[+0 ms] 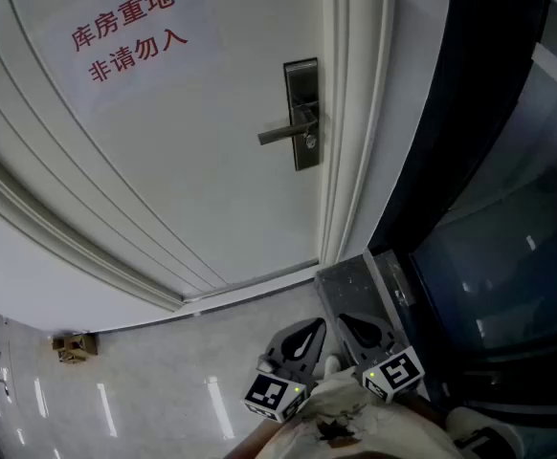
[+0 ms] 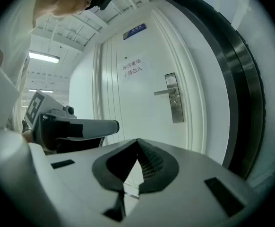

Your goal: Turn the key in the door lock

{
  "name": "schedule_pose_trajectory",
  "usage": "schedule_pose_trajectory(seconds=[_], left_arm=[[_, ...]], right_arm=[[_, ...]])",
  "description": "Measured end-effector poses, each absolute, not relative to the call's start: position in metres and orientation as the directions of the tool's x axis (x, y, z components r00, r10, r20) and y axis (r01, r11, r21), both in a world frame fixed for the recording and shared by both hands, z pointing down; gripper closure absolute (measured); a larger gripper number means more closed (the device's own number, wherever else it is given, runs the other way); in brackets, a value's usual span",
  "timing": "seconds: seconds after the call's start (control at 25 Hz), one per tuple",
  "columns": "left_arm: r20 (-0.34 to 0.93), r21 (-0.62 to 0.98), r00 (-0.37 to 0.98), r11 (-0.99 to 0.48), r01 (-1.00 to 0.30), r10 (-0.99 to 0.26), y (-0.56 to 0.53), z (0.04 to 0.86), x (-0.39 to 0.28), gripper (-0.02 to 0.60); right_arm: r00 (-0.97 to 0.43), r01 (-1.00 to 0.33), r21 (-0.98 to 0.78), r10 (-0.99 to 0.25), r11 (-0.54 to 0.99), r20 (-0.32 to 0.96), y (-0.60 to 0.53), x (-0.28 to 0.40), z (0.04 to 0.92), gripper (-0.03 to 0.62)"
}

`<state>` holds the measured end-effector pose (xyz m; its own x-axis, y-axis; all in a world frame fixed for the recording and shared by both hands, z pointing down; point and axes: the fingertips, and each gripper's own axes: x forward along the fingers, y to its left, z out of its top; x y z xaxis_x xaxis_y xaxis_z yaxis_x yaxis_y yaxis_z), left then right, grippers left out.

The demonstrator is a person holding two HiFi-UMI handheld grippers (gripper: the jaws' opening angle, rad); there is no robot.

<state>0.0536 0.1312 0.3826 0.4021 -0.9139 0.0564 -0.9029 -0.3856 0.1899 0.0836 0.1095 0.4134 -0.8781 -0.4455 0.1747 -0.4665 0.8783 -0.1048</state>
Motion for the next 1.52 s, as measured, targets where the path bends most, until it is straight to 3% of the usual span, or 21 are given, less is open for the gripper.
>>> schedule_pose_trajectory(seconds=[0.48,0.96,1.12,1.36,1.52], left_arm=[[0.100,0.191,0.397,-0.374,-0.907,-0.912,0.097,0.387,0.079,0.578],[0.127,0.248,0.332,-0.294,-0.923,-0.935,0.044,0.401,0.051,0.578],[0.112,0.258,0.347,-0.310,-0.915,-0.931,0.009,0.404,0.021,0.578],[0.062,0.214,0.370,-0.350,-0.912,-0.927,-0.033,0.387,-0.038,0.578],[0.065,0.205,0.395,-0.375,-0.904,-0.916,-0.051,0.383,-0.069,0.578]], right_arm=[[-0.893,-0.443,-0.089,-0.430,0.892,0.135,0.072,0.102,0.415,0.586],[-0.895,-0.415,0.045,-0.416,0.909,0.162,0.005,0.073,0.410,0.582],[-0.869,-0.439,0.149,-0.461,0.886,0.177,-0.035,0.042,0.408,0.509],[-0.822,-0.491,0.339,-0.556,0.802,0.125,-0.101,-0.017,0.383,0.480],[-0.751,-0.505,0.512,-0.646,0.695,0.136,-0.148,-0.047,0.370,0.417]])
